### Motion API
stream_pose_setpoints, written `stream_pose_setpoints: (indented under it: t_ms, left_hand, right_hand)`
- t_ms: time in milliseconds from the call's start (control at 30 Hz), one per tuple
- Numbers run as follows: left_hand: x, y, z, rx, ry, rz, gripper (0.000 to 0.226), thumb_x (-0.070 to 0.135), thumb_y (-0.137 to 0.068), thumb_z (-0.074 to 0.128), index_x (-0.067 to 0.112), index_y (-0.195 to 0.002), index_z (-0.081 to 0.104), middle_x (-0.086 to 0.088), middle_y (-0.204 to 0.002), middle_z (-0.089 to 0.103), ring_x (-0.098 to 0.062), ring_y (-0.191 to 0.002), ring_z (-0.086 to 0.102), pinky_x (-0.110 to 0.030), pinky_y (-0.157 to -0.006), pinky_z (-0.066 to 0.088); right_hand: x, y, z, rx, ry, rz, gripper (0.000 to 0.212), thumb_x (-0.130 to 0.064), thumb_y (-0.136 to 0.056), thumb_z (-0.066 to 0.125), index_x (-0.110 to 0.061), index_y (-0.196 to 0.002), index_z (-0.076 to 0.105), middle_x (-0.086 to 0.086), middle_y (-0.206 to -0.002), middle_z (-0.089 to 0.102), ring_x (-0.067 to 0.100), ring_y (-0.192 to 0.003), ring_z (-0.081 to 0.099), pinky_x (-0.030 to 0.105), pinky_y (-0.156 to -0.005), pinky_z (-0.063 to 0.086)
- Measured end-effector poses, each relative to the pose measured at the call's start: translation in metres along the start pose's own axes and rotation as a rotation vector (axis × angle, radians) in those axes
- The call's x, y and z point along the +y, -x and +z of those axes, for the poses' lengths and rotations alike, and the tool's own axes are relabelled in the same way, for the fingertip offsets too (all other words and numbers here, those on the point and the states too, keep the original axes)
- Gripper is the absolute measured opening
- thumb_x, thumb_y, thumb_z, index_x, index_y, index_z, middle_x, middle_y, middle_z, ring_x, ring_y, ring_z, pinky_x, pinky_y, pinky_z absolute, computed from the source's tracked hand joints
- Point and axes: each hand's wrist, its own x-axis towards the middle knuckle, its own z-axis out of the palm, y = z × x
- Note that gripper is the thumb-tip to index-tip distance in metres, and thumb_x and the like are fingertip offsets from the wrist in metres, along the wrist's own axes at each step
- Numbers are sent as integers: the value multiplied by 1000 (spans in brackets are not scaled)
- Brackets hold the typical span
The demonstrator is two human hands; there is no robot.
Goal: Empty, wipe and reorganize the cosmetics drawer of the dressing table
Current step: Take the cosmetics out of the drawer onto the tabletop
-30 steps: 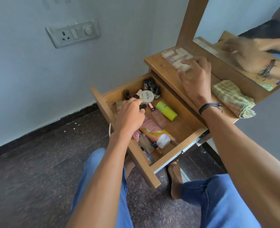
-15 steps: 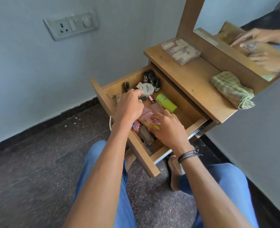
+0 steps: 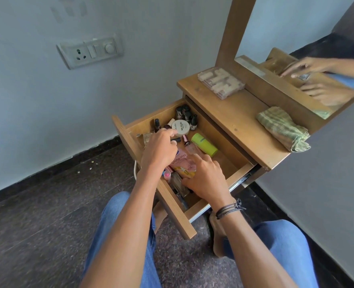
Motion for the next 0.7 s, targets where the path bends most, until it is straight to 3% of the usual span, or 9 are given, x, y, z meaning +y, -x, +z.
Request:
stream_pose_setpoints:
  t_ms: [133,200,267,400,467,533,633,700]
  left_hand:
    - [2,1,-2,20,18,-10,40,9,-102,51,23,-139,58,4,-144,52,-16,-113,61,-34,-79,58]
    - [3,1,-4,45,21,-22,38,8,-103,47,22,-137,59,5,-144,50,-9,-96,57,-19,-63,47]
    - [5,1,-5,61,31,-34,37,7,-103,45,21,-134,61,5,-143,51,-8,-94,54,-15,-57,35]
    - [7,1,-8,57,54,-58,35,12,-105,42,21,-133,61,2,-139,55,-18,-111,60,-22,-68,39]
    - [9,2,-11,18,62,-66,34,17,-106,42,23,-133,61,2,-136,59,-19,-113,61,-26,-73,46]
    - [12,3,-14,-39,61,-71,32,21,-106,43,24,-131,63,4,-132,64,-19,-114,62,-33,-80,51]
    - [15,5,-17,-94,113,-97,28,26,-105,48,23,-126,66,6,-125,67,-16,-110,64,-29,-75,51]
    - [15,5,-16,-97,272,-137,23,24,-102,55,21,-121,68,3,-119,71,-14,-103,68,-34,-83,58]
  right_hand:
    - [2,3,-6,41,-65,3,69,-40,-78,75,-28,-143,52,3,-132,60,30,-117,52,41,-96,50]
    - [4,3,-13,106,-107,-11,63,-42,-76,74,-27,-135,59,1,-127,65,26,-113,57,41,-96,51]
    - [8,2,-22,146,-192,-11,54,-47,-76,77,-27,-125,65,-3,-120,70,19,-109,62,41,-97,51]
    - [17,3,-41,160,-298,13,50,-60,-71,81,-36,-113,69,-13,-109,71,11,-101,65,40,-89,57]
    - [19,6,-52,155,-362,9,46,-60,-73,84,-36,-109,68,-19,-101,68,1,-89,65,24,-73,59]
    - [21,10,-66,167,-426,3,48,-59,-73,84,-33,-110,69,-20,-99,65,-4,-81,64,11,-58,52]
    - [25,13,-80,226,-515,-35,47,-48,-75,85,-25,-114,71,-16,-101,66,-18,-82,61,8,-55,48]
    - [27,13,-83,254,-551,-48,44,-38,-79,86,-22,-117,71,-12,-103,66,-22,-81,58,7,-53,47]
